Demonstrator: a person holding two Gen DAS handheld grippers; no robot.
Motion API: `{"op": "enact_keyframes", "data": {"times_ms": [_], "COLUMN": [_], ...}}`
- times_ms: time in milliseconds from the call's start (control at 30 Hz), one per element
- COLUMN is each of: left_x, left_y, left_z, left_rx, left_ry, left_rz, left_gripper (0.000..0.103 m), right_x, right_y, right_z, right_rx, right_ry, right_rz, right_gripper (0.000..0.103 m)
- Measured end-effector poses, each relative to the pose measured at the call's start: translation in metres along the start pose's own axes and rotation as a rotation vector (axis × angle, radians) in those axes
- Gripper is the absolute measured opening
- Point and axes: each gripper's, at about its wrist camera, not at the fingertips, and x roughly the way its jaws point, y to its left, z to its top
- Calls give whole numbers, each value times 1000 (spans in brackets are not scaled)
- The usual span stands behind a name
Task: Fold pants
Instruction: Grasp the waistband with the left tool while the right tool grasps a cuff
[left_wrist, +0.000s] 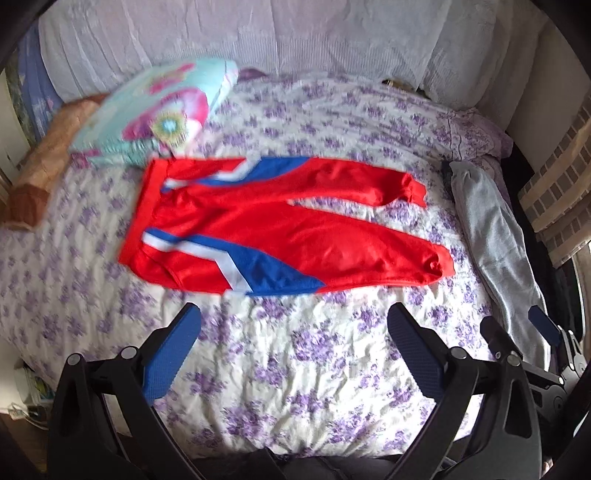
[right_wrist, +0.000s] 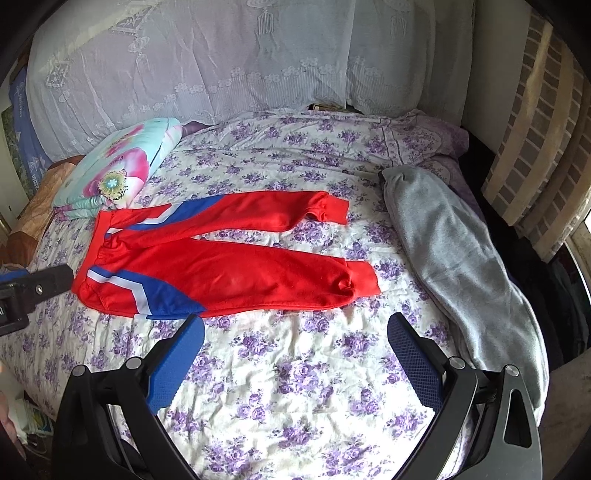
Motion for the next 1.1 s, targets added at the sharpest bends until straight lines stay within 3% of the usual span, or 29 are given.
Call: {"op": "enact_keyframes", "data": {"times_ms": [100, 200, 300, 400, 600, 633, 667, 700, 733, 767, 833, 933, 1100], "left_x": [56, 104, 147, 178, 199, 199, 195, 189, 187, 191, 189, 174, 162], "left_y": [47, 107, 170, 219, 249, 251, 254, 254, 257, 262, 273, 280, 279], "left_z": [-7, -13, -12, -9, -1, 3, 7, 11, 18, 29, 32, 18, -5], "left_rx": [-133, -278, -424, -570, -696, -686, -678, -648, -619, -620, -662, -676, -671], "left_ry": [103, 136, 189, 224, 238, 220, 187, 157, 148, 142, 116, 58, 50], "left_rz": [-61, 16, 41, -15, -99, -95, -95, -114, -132, -137, -177, -182, -129], "left_gripper": [98, 98, 98, 98, 98, 93, 81, 47, 29, 18, 12, 11, 9], "right_x": [31, 56, 79, 97, 128, 130, 133, 136, 137, 139, 140, 141, 165], "right_y": [-8, -16, -24, -34, -62, -65, -69, -73, -75, -79, -84, -91, -107], "right_z": [-9, -19, -26, -28, -22, -21, -20, -19, -17, -15, -12, -7, -9], "right_rx": [-13, -8, 12, 18, 81, 87, 92, 95, 98, 100, 105, 121, 247], "right_ry": [43, 111, 180, 221, 277, 281, 284, 285, 286, 287, 280, 258, 283], "right_rz": [7, 10, 3, -19, -31, -35, -43, -50, -57, -64, -70, -54, 104], "right_gripper": [99, 99, 99, 99, 99, 99, 99, 99, 99, 99, 99, 99, 99]}}
